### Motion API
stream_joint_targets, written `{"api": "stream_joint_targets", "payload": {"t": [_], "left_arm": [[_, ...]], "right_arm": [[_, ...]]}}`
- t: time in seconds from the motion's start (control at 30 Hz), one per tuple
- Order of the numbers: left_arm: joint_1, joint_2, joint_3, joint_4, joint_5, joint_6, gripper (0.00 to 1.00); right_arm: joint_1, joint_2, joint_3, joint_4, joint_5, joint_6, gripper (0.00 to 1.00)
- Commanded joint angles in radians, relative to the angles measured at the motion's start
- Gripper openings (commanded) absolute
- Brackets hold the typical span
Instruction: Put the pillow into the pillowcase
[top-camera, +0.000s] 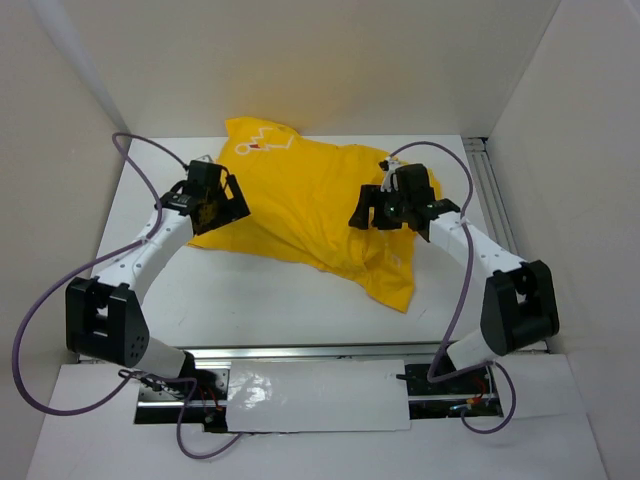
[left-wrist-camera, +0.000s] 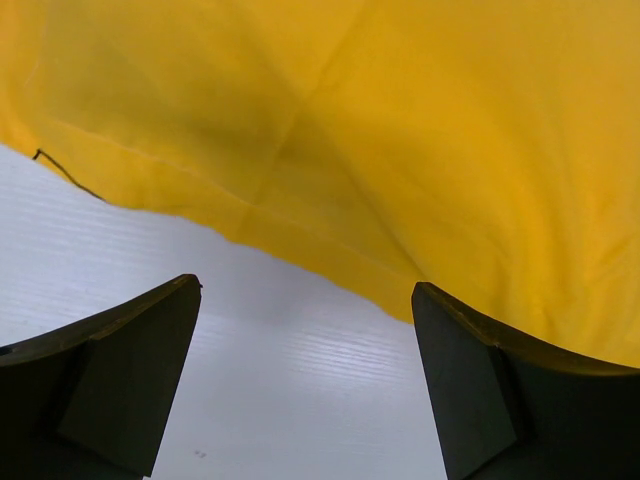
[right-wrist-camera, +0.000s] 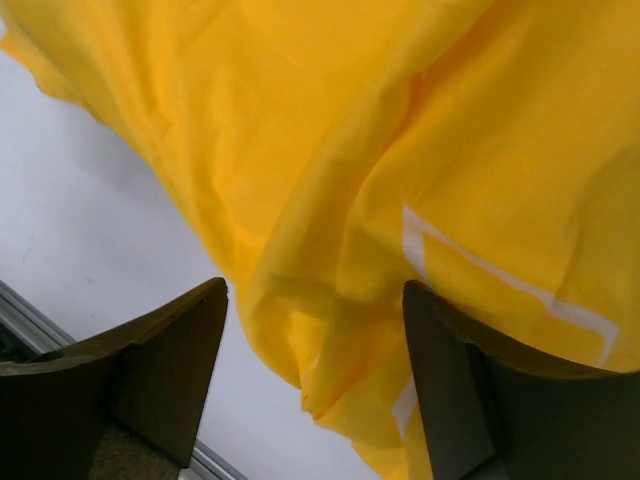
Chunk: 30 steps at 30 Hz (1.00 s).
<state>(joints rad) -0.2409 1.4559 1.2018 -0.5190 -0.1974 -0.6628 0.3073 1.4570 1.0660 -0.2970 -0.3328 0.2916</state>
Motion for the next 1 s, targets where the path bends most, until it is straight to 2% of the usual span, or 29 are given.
{"api": "stream_joint_targets", "payload": {"t": [0.0,0.1,0.3,0.37,0.47,0.5,0.53,0.6,0.87,0.9,0.97], "left_arm": [[0.058,-0.035,-0.040,0.042,0.062,-0.017,1.00],[0.098,-0.046,-0.074,0.066,0.084,-0.006,1.00],[0.169,-0.065,-0.107,0.066,0.104,0.003,1.00],[0.187,-0.078,-0.129,0.066,0.113,0.012,1.00],[0.225,-0.101,-0.154,0.066,0.122,0.012,1.00],[0.235,-0.114,-0.154,0.066,0.122,0.012,1.00],[0.250,-0.123,-0.163,0.066,0.131,0.023,1.00],[0.264,-0.123,-0.163,0.066,0.131,0.023,1.00],[0.319,-0.112,-0.145,0.076,0.159,0.042,1.00],[0.319,-0.103,-0.145,0.076,0.159,0.042,1.00],[0.330,-0.103,-0.145,0.086,0.173,0.051,0.99]], "right_arm": [[0.013,0.058,0.057,0.071,-0.019,-0.006,0.79],[0.024,0.126,0.086,0.129,-0.050,0.004,0.83],[0.055,0.250,0.196,0.211,-0.069,0.017,0.84],[0.064,0.272,0.280,0.119,0.012,-0.011,0.84],[0.064,0.257,0.307,0.065,0.167,-0.011,0.86],[0.064,0.256,0.316,0.053,0.219,-0.002,0.92],[0.064,0.246,0.339,0.006,0.323,0.007,0.94],[0.064,0.246,0.339,-0.010,0.377,0.007,0.96],[0.064,0.341,0.385,0.002,0.334,0.027,0.94],[0.064,0.341,0.385,0.022,0.313,0.018,0.88],[0.064,0.379,0.399,0.048,0.288,0.018,0.83]]}}
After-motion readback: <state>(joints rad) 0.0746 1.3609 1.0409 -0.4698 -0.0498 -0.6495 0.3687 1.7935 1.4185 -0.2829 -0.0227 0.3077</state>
